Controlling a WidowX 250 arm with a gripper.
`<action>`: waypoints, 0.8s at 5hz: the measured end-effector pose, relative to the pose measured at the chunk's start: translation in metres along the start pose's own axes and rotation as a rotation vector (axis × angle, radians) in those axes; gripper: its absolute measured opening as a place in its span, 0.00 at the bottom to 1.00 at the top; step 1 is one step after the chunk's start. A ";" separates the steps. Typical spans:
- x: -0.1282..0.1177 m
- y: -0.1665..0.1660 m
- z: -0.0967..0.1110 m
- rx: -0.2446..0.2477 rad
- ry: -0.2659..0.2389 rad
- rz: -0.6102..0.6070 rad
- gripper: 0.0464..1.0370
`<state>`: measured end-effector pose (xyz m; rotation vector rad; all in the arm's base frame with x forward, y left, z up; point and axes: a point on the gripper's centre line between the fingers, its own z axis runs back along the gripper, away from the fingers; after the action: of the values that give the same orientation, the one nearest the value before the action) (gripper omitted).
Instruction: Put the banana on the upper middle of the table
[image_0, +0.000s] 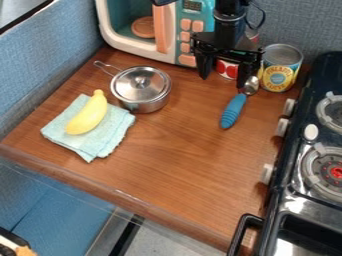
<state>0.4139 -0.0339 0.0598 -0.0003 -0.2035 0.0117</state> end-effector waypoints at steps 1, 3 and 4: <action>-0.012 0.000 -0.017 0.000 0.052 0.001 0.96; -0.070 0.065 0.003 0.046 0.061 0.077 0.96; -0.095 0.093 0.023 0.090 0.022 0.094 0.96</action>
<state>0.3153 0.0581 0.0631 0.0793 -0.1806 0.1149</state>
